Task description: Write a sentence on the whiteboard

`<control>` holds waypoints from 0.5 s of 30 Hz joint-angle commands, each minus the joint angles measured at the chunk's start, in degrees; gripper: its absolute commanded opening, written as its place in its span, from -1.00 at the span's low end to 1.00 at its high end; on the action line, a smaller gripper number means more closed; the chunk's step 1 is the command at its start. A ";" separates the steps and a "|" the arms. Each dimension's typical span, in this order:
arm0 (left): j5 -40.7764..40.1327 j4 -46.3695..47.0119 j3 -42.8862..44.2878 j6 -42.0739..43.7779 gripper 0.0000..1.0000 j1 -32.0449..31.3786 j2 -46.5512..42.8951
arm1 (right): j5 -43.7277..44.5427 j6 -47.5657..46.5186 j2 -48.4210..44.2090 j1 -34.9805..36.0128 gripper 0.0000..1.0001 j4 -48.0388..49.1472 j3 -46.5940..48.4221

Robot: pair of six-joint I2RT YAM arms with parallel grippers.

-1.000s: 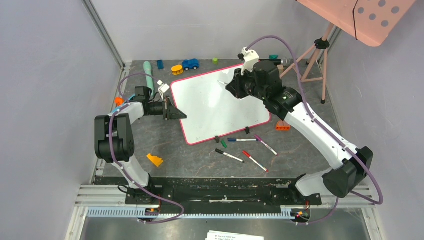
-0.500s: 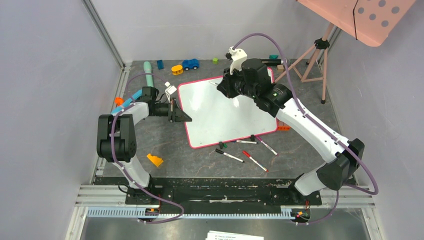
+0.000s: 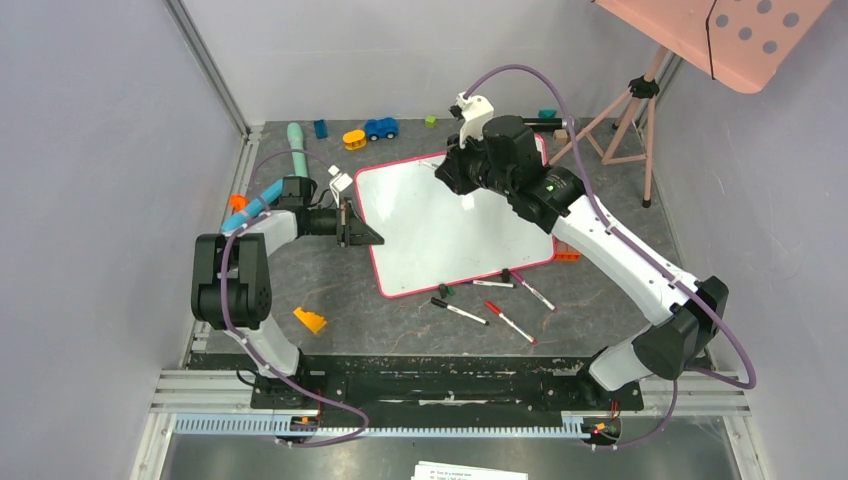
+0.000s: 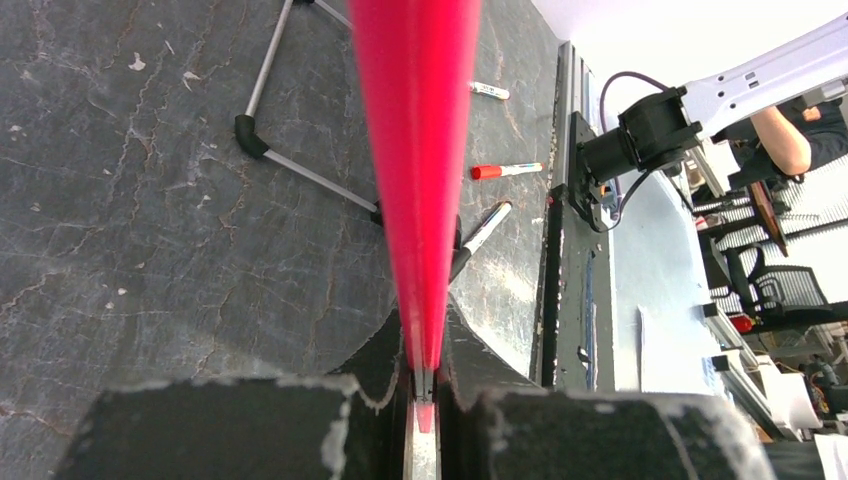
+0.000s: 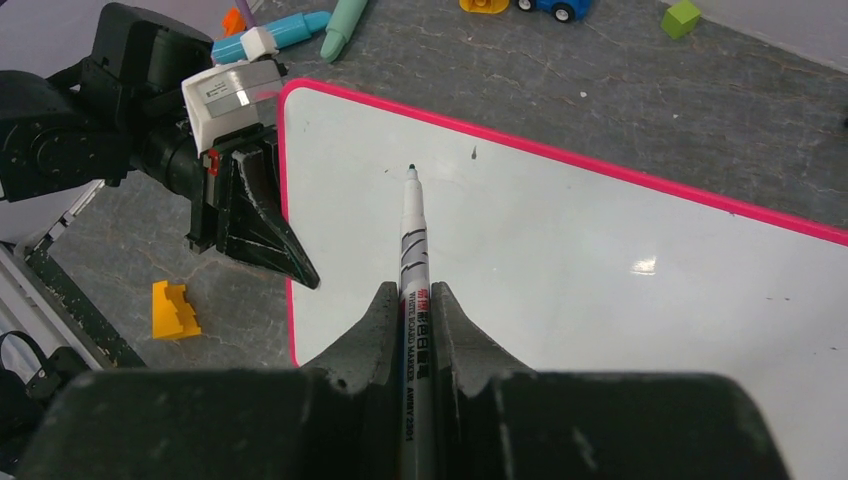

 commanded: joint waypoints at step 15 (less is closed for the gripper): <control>-8.09 19.02 -0.76 -23.80 -0.95 -1.31 1.60 | 2.97 -1.07 2.10 -0.04 -1.00 0.92 4.93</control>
